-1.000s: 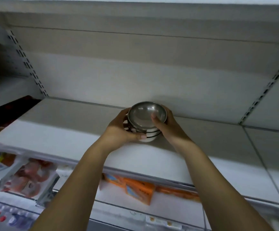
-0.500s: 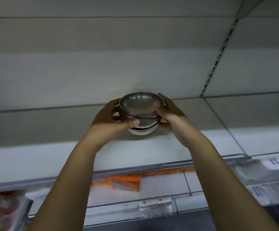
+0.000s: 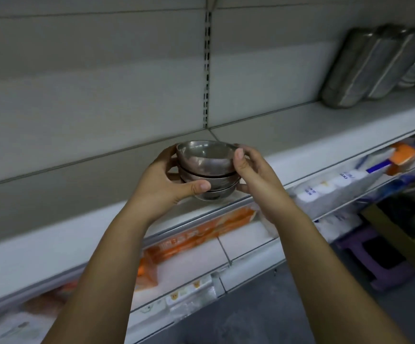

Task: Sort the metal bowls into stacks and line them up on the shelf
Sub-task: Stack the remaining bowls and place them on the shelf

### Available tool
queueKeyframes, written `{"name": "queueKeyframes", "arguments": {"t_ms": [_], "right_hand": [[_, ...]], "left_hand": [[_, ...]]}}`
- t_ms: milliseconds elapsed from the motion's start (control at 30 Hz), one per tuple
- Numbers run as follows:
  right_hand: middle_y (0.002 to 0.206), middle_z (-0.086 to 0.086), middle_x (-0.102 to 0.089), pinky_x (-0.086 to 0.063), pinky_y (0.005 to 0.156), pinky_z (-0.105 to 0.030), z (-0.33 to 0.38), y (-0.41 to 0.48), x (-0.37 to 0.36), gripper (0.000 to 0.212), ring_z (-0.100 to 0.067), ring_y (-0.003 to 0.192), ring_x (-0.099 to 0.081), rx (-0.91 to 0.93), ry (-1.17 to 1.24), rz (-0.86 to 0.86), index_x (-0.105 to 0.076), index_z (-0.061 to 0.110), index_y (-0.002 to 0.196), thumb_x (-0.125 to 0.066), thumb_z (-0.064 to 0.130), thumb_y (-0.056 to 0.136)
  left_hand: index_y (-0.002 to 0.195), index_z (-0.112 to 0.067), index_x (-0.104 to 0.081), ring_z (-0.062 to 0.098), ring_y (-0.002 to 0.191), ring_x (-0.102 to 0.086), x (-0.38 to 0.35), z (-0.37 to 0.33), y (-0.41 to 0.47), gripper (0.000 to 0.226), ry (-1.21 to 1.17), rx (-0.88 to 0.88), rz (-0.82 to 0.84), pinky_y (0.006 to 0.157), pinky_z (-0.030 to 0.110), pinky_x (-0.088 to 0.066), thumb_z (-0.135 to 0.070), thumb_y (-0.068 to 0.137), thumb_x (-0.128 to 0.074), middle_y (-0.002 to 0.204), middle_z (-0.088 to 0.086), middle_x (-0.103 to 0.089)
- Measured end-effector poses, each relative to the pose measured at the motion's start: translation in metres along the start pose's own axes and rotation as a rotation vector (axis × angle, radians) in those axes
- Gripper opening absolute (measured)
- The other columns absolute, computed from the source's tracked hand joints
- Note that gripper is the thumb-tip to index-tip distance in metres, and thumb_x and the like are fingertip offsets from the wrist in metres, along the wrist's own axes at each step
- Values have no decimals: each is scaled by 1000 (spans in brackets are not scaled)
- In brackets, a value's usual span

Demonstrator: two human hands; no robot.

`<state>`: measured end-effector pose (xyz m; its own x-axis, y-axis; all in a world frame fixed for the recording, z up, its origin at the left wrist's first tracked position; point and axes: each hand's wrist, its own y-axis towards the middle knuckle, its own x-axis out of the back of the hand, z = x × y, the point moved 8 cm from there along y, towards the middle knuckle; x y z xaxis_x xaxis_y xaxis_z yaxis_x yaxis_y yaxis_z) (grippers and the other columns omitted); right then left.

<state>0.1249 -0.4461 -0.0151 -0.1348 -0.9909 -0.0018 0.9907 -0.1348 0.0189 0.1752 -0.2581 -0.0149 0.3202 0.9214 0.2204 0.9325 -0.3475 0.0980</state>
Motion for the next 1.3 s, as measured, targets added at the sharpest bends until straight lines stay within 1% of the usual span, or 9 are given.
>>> {"name": "queueKeyframes", "arguments": {"t_ms": [200,300,433,600,767,867,967,1134,1300], "right_hand": [[115,8,-70,-57,79,-21,3,-33,113,56,-1,102,-70,8,-23,-126,-55,24,130,-62,50,81],[119,7,-69,-58,86,-25,8,-50,169,62,-2,107,-69,6,-34,-172,-53,21,135,-63,50,81],[117,13,-66,-57,86,-22,10,-72,245,58,7,99,-68,2,-41,-209,-50,22,139,-62,44,87],[125,4,-70,-53,103,-43,5,-96,333,70,-10,116,-66,-3,-58,-313,-53,25,129,-68,68,76],[127,1,-68,-55,100,-44,4,-110,399,83,-15,118,-66,14,-66,-378,-55,26,127,-69,80,67],[127,0,-69,-58,93,-33,4,-111,429,76,-14,116,-67,21,-58,-370,-56,25,127,-71,73,71],[130,-1,-67,-56,91,-27,7,-103,454,67,-12,117,-66,39,-58,-345,-52,18,134,-75,50,80],[132,-3,-66,-54,100,-39,10,-76,500,68,-15,117,-67,74,-52,-346,-52,15,136,-78,41,79],[129,2,-68,-56,99,-36,23,-29,553,71,-13,117,-67,106,-72,-418,-55,20,137,-80,46,76]], "left_hand": [[138,-33,-54,7,105,-71,-109,-18,16,104,-22,-8,108,86,24,-58,-46,44,-97,128,-9,-68],[137,-39,-55,12,110,-69,-166,-35,18,101,-49,-10,161,86,31,-59,-45,47,-99,130,-11,-67],[134,-39,-57,16,109,-70,-243,-58,20,83,-108,-13,227,80,24,-58,-39,61,-96,126,-9,-70],[128,-33,-62,19,109,-71,-330,-80,22,69,-193,-19,250,91,28,-57,-30,65,-92,119,-4,-74],[132,-32,-62,21,110,-72,-398,-88,31,75,-213,-7,280,96,35,-56,-30,64,-94,120,-2,-74],[133,-35,-61,23,108,-73,-426,-96,40,78,-207,4,299,93,37,-57,-35,61,-90,122,-4,-73],[133,-36,-60,19,107,-73,-450,-106,56,79,-198,9,324,96,40,-57,-34,60,-90,122,-5,-73],[132,-37,-61,15,108,-72,-487,-115,97,83,-190,2,335,100,41,-56,-36,55,-92,121,-8,-74],[133,-34,-62,17,108,-73,-527,-126,160,79,-213,-21,352,101,42,-54,-32,60,-91,121,-7,-74]]}}
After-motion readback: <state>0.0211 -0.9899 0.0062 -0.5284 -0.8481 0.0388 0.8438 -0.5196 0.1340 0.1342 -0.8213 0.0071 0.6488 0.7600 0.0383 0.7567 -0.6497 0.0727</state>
